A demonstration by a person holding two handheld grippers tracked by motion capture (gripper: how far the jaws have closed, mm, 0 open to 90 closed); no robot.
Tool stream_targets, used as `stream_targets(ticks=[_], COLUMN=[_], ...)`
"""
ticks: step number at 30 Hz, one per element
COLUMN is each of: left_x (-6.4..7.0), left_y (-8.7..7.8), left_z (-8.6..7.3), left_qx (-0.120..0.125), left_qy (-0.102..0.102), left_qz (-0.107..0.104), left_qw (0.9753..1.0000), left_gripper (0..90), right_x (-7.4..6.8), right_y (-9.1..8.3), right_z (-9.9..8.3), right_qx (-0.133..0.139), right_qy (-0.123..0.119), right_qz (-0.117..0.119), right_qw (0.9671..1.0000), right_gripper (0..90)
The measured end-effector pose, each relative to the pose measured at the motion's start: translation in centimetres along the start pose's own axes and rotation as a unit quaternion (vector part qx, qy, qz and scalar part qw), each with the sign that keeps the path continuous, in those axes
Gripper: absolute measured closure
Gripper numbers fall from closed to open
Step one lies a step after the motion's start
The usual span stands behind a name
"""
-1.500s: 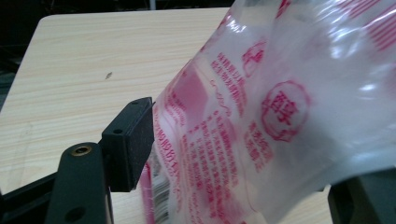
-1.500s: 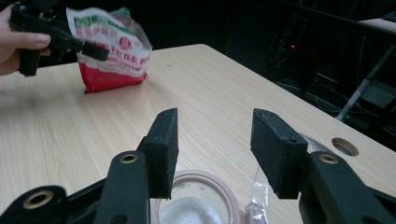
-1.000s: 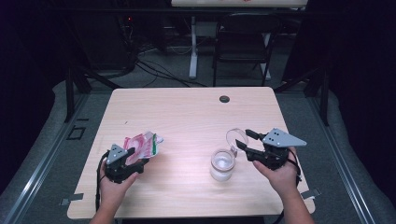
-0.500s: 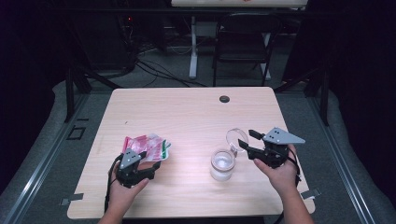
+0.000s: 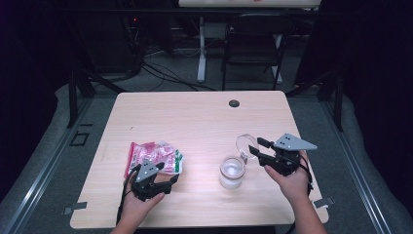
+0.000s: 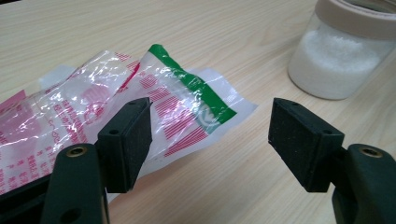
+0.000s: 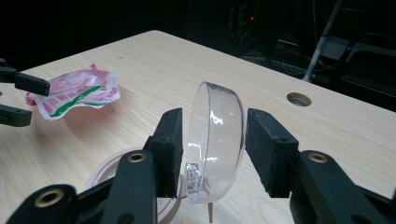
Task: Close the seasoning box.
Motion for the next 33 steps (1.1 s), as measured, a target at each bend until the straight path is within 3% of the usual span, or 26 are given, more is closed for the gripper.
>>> stream_targets(ticks=[5, 11, 15, 21, 27, 33], left_x=[0.6, 1.2, 1.5, 1.8, 1.9, 1.7], left_y=[-0.1, -0.1, -0.1, 0.0, 0.4, 0.5], left_z=[0.2, 0.4, 0.4, 0.6, 0.7, 0.8], left_qx=[0.006, 0.007, 0.006, 0.007, 0.005, 0.009], left_qy=[0.006, 0.018, 0.025, 0.031, 0.037, 0.028], left_qz=[-0.005, -0.008, -0.012, -0.020, -0.025, -0.028], left_qw=[1.0000, 0.9998, 0.9996, 0.9993, 0.9990, 0.9992], left_gripper=[30.6, 30.6, 30.6, 30.6, 30.7, 30.8], right_x=[-0.1, -0.7, -1.7, -3.3, -4.7, -5.7], right_y=[0.0, -0.2, 0.0, 0.6, 1.3, 2.0], right_z=[0.1, 0.4, 0.6, 0.5, 0.3, -0.1], right_qx=[-0.002, 0.001, -0.008, -0.022, -0.033, -0.043], right_qy=[0.000, -0.010, -0.043, -0.094, -0.120, -0.148], right_qz=[-0.005, 0.001, -0.009, -0.023, -0.017, -0.014], right_qw=[1.0000, 0.9999, 0.9990, 0.9950, 0.9921, 0.9880], right_gripper=[59.3, 69.0, 68.7, 67.5, 64.4, 61.5])
Point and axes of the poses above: each handheld gripper's, and its own axes: y roughly forward along the jaws, z roughly out of its top, x roughly to its right, the point moved 2 cm from there along y, roughly forward along the jaws, and after that the axes turned 6 degrees about z, right-handed, at the moved point
